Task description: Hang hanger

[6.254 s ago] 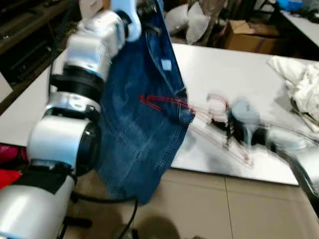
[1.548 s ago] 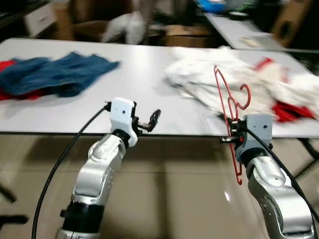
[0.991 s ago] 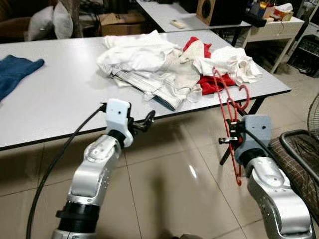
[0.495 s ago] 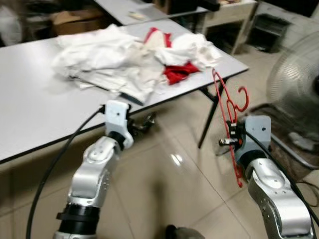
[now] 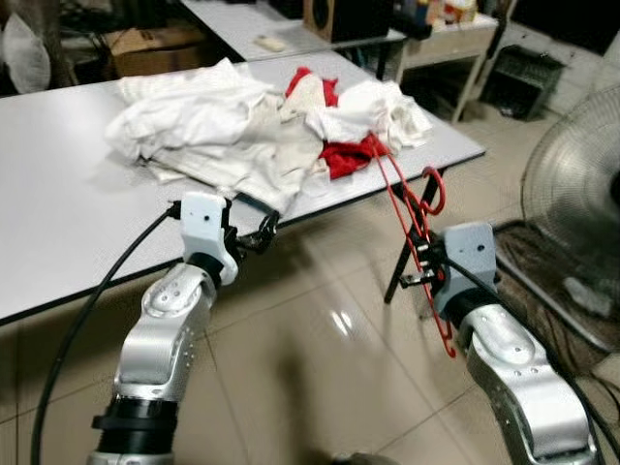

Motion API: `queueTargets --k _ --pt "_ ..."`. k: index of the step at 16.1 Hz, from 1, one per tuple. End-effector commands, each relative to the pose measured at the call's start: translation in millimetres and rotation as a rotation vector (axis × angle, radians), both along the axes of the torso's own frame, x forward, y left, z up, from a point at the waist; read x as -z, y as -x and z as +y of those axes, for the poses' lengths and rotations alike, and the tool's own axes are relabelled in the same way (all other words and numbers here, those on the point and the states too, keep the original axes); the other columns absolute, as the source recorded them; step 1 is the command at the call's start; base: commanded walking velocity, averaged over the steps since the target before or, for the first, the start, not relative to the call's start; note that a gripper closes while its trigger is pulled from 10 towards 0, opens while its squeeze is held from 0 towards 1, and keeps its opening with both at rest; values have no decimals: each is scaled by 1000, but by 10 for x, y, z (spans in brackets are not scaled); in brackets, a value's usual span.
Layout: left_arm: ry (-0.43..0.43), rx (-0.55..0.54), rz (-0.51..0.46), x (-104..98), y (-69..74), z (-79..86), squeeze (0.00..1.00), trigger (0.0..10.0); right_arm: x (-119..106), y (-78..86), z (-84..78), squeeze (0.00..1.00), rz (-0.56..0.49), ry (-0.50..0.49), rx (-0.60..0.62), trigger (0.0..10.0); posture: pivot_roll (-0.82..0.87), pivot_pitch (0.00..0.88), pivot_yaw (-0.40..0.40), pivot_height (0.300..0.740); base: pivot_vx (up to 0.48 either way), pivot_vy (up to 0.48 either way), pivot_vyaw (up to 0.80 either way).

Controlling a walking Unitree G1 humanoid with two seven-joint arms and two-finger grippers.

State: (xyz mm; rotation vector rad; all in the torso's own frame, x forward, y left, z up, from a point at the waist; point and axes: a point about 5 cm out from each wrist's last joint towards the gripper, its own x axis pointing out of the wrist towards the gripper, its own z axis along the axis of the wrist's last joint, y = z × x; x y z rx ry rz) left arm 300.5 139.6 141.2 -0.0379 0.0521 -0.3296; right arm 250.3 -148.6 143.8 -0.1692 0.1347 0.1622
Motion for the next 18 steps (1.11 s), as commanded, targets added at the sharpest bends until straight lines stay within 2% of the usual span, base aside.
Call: queueTargets --k 1,5,10,18 --pt "-20 -5 -20 -48 -9 23 0 10000 -48 -14 33 0 -20 -7 -26 10000 -49 14 -33 740 304 0 800" --pt "-41 -19 -29 -79 -3 72 0 10000 -17 -5 101 0 -19 -16 -62 10000 -25 26 -41 740 315 0 722" --pt "-66 -11 -26 -65 18 66 0 10000 -2 3 110 0 -19 -37 -64 10000 -22 30 -38 740 318 0 0" --pt "-76 12 -35 -86 -32 33 0 10000 17 21 87 0 -35 -23 -39 10000 -29 12 -11 740 318 0 0"
